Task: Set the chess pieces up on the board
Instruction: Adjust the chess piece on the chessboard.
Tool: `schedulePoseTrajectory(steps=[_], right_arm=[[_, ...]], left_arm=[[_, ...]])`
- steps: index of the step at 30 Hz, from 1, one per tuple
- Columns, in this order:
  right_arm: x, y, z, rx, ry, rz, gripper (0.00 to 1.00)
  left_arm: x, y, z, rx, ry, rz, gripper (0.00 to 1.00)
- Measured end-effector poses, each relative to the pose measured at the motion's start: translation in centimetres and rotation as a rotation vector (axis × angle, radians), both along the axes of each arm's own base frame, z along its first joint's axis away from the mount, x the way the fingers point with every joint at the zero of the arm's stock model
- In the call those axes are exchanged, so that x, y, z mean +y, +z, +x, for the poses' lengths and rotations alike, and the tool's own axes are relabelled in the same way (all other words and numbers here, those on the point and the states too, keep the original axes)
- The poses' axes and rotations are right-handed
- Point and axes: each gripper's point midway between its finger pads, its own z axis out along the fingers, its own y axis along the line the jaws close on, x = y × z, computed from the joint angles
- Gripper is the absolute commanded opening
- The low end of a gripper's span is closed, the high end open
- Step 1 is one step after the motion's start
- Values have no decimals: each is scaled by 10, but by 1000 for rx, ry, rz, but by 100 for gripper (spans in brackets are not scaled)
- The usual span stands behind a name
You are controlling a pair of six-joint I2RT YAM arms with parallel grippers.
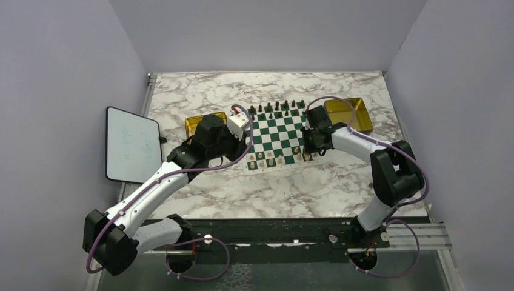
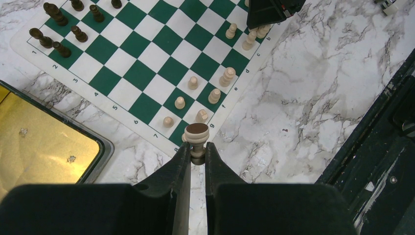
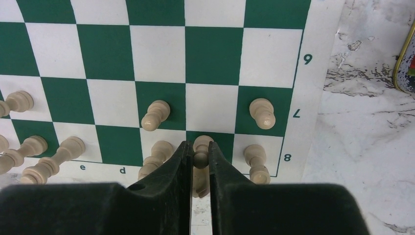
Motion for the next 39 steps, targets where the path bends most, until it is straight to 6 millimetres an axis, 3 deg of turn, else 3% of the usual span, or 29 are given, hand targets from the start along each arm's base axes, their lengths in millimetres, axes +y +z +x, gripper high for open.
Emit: schedulePoseTrajectory(steps=[39], right_arm=[[-2,6,15,-72,-25,-26,14]], left_arm=[[0,0,0,-1,0,0,9]])
